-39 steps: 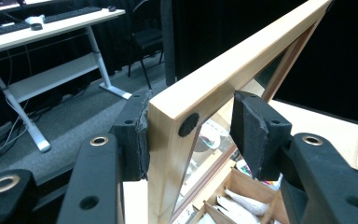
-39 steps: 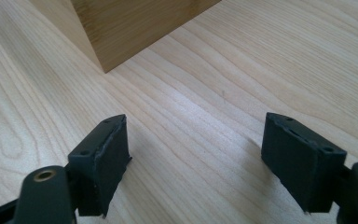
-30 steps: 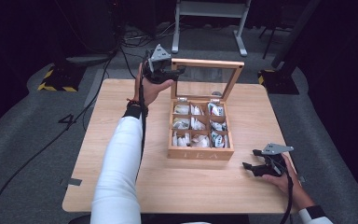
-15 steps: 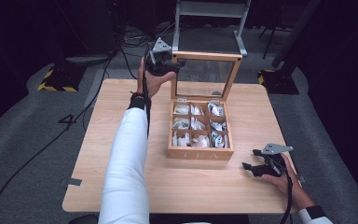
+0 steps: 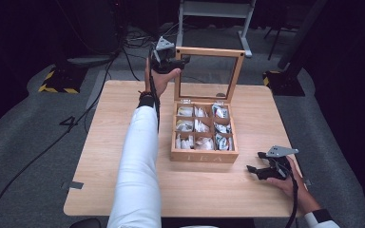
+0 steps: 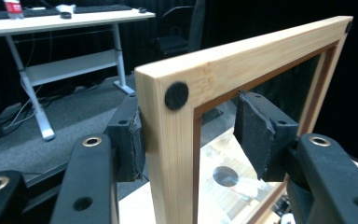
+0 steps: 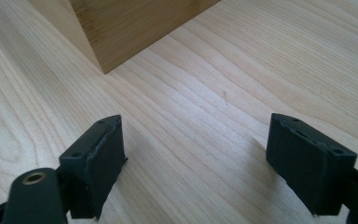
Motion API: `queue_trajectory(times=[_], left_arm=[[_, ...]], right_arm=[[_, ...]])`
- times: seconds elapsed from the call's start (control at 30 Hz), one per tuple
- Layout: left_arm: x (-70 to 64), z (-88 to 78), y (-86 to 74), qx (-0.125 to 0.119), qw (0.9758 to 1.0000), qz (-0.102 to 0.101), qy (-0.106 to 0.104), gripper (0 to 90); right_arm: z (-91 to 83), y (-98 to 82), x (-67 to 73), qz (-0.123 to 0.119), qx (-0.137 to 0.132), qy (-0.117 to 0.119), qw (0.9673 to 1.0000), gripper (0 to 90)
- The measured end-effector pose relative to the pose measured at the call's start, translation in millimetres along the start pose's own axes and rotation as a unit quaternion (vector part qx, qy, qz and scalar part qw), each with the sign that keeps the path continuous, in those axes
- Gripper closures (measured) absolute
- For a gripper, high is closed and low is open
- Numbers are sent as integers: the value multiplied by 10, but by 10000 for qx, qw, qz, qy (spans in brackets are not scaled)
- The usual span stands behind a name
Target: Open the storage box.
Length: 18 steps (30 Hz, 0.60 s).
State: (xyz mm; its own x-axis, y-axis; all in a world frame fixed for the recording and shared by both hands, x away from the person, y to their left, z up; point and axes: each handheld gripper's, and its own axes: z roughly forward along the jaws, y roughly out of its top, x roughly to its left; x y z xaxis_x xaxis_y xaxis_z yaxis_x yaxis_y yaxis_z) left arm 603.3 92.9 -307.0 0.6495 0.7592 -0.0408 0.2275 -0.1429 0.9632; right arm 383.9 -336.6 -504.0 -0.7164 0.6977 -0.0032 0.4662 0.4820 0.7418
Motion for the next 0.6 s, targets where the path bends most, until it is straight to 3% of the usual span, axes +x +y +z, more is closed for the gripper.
queue_trajectory(times=[0.1,0.17,0.3,0.6], left_arm=[[9,69,-28,210,9995,74,201,482],[31,109,-65,229,9996,36,179,469],[35,196,-130,401,9985,46,376,470],[58,318,-323,881,9951,57,455,460]], right_arm=[[0,0,1,2,2,1,10000,194],[-1,0,1,9,4,2,10000,194],[-1,0,1,5,2,-3,10000,194],[-1,0,0,4,2,-3,10000,194]])
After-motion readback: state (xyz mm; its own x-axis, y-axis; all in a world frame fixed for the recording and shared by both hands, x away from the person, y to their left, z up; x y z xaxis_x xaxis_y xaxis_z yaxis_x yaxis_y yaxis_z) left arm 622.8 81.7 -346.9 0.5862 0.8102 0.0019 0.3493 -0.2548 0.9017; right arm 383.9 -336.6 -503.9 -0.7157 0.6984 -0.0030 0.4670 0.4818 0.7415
